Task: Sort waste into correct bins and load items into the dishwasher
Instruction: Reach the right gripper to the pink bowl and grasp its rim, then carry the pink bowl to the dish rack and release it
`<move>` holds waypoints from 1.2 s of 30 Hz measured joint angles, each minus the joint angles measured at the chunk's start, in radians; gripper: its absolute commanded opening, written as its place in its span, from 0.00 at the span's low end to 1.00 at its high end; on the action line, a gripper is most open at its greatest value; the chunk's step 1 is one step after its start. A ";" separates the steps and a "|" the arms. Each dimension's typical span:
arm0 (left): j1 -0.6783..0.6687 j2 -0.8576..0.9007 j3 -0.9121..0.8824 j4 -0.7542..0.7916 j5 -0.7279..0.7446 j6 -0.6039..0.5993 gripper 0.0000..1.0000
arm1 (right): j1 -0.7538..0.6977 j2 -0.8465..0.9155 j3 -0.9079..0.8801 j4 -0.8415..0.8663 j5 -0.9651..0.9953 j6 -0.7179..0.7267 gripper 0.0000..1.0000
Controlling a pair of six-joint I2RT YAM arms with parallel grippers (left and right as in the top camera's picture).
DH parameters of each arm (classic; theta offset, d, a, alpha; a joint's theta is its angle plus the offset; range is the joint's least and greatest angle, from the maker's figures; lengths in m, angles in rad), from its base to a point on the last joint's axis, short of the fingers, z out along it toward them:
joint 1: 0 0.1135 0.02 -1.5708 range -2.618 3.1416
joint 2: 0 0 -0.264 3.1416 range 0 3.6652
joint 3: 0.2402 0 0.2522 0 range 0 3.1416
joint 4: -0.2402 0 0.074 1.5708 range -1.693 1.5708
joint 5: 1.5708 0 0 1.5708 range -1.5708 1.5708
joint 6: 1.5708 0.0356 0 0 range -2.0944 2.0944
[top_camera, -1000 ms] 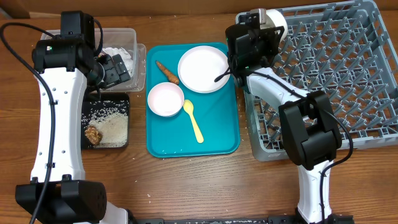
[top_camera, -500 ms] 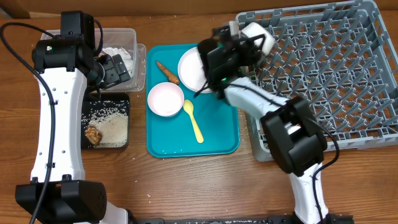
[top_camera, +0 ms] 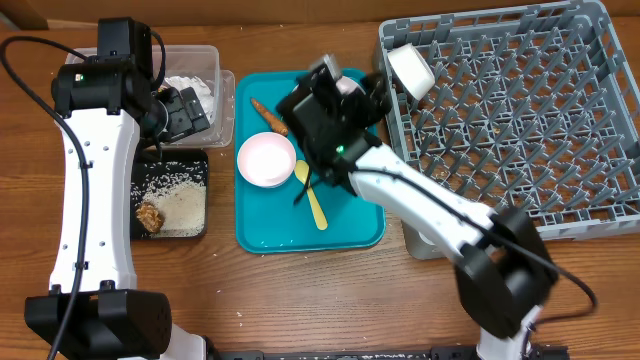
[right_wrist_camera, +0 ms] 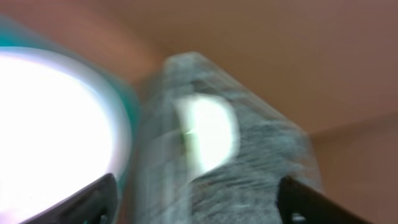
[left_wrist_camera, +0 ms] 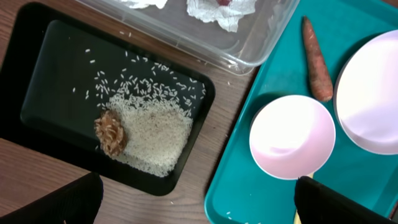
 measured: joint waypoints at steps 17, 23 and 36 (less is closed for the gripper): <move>0.000 0.000 0.000 0.000 0.001 0.000 1.00 | -0.003 0.027 -0.002 -0.024 -0.880 0.826 0.64; 0.000 0.000 0.000 0.000 0.000 0.000 1.00 | -0.008 0.154 -0.002 0.034 -0.863 0.959 0.37; 0.000 0.000 0.000 0.000 0.000 0.000 1.00 | -0.013 0.185 -0.006 0.038 -0.861 1.015 0.04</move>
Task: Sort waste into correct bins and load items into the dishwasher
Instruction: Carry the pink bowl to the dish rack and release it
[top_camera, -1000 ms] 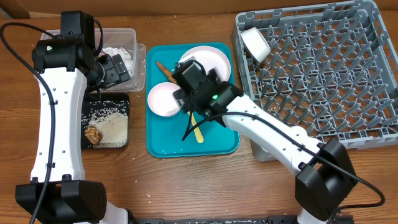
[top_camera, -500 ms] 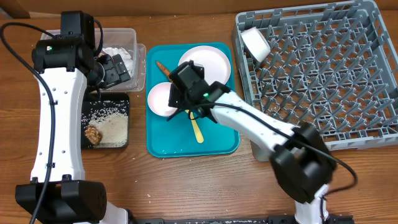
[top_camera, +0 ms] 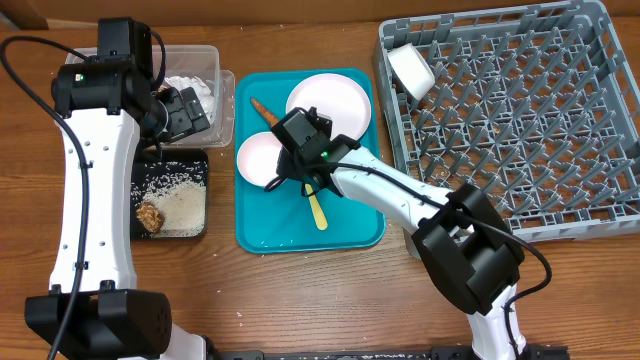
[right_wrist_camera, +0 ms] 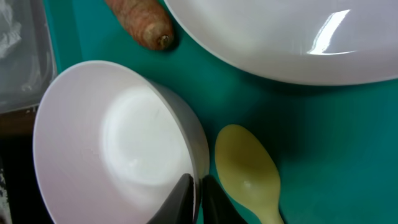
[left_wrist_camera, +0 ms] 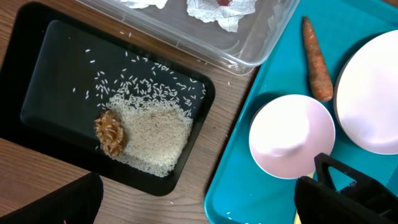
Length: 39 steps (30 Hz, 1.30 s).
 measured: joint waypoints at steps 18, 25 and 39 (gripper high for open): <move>0.000 0.000 0.000 0.000 0.000 0.000 1.00 | -0.100 -0.364 0.000 -0.188 0.176 -0.173 0.04; 0.000 0.000 0.000 0.000 0.000 0.000 1.00 | -0.187 -0.681 0.025 -0.465 0.757 -0.198 0.04; 0.000 0.000 0.000 0.000 0.000 0.000 1.00 | -0.192 -0.373 -0.073 -0.543 1.406 -0.221 0.04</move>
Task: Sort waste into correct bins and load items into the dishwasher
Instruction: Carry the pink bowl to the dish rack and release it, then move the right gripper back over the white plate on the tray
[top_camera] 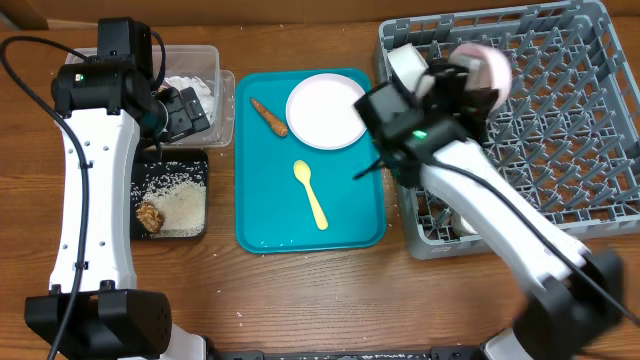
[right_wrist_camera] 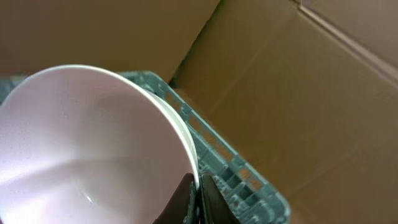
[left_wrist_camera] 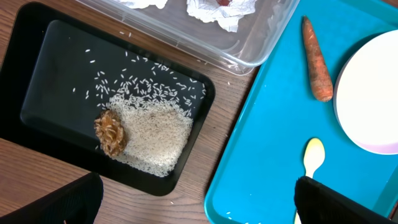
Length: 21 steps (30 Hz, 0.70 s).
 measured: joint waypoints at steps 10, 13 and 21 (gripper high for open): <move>0.000 0.000 0.000 0.000 0.000 0.000 1.00 | 0.000 0.249 -0.010 0.030 0.048 -0.009 0.04; 0.000 0.000 0.000 0.000 0.000 0.000 1.00 | 0.000 0.256 -0.011 0.029 0.024 -0.006 0.04; 0.000 0.000 0.000 0.000 0.000 0.000 1.00 | -0.001 0.256 -0.010 -0.023 -0.050 0.016 0.04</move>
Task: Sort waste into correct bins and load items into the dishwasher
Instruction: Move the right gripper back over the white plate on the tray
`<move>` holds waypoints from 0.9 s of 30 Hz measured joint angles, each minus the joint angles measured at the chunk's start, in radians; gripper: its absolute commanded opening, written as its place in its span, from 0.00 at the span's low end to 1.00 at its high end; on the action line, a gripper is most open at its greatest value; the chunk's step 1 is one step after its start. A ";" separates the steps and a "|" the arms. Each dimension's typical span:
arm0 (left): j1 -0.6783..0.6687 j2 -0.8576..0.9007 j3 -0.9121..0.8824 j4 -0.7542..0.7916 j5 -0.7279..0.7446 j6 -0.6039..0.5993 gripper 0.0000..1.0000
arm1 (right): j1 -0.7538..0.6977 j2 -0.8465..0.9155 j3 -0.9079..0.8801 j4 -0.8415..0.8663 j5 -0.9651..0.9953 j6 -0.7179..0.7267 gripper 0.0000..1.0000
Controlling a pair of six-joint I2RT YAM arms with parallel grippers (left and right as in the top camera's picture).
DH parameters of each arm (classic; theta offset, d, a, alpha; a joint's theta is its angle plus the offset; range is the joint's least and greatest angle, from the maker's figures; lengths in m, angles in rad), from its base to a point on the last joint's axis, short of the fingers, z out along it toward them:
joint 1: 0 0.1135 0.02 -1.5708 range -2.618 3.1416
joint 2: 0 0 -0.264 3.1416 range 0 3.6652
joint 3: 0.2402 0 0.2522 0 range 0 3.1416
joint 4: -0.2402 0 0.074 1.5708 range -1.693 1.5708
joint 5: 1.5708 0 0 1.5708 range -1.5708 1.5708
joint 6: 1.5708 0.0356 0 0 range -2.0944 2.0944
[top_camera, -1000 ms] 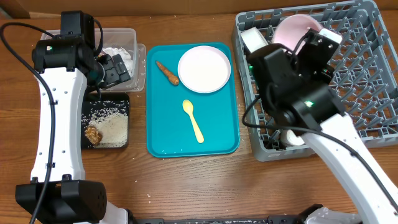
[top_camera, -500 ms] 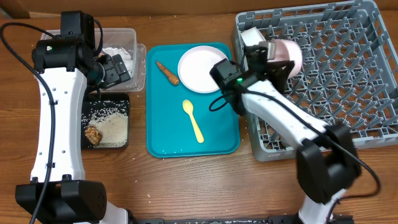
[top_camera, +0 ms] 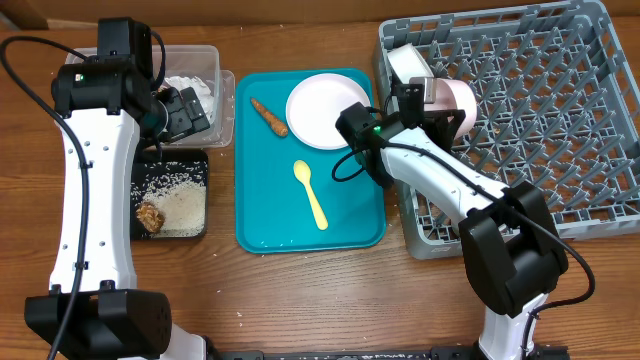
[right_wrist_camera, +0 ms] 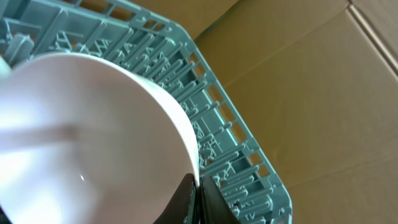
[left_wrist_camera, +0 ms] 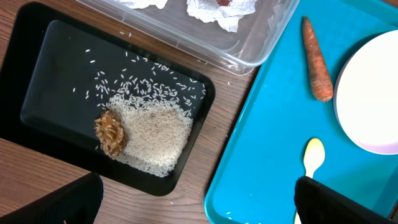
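My right gripper [right_wrist_camera: 196,193] is shut on the rim of a pale pink bowl [right_wrist_camera: 93,143], held on edge over the near-left corner of the grey dish rack [top_camera: 520,120]; overhead the bowl [top_camera: 455,98] sits beside a white cup [top_camera: 408,68] in the rack. On the teal tray [top_camera: 350,225] lie a white plate [top_camera: 322,110], a carrot [top_camera: 268,116] and a yellow spoon [top_camera: 311,195]. My left gripper [left_wrist_camera: 193,199] hangs open over the black tray of rice [left_wrist_camera: 118,112] and the teal tray's edge.
A clear tub [top_camera: 195,85] with crumpled paper stands at the back left. The black tray [top_camera: 172,195] holds rice and a brown food lump [top_camera: 150,215]. Cardboard [right_wrist_camera: 323,74] rises behind the rack.
My right gripper has moved the pink bowl lower and a little left, down to the rack's near-left corner. The left arm has not moved.
The bowl first sat on the teal tray while my right arm swung toward it. Then my right gripper was shut on its rim on the tray. Later the bowl was up over the rack, and now it is low at the rack's corner.
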 measured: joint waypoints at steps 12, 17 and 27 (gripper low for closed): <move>0.000 0.000 0.000 0.000 0.000 0.000 1.00 | 0.050 0.000 0.000 -0.163 -0.125 0.057 0.27; 0.000 0.000 0.000 0.000 0.000 0.000 1.00 | 0.160 0.000 0.003 -0.188 -0.241 0.060 0.93; 0.000 0.000 0.000 0.000 0.000 0.000 1.00 | 0.194 0.001 0.320 -0.262 -0.535 -0.029 1.00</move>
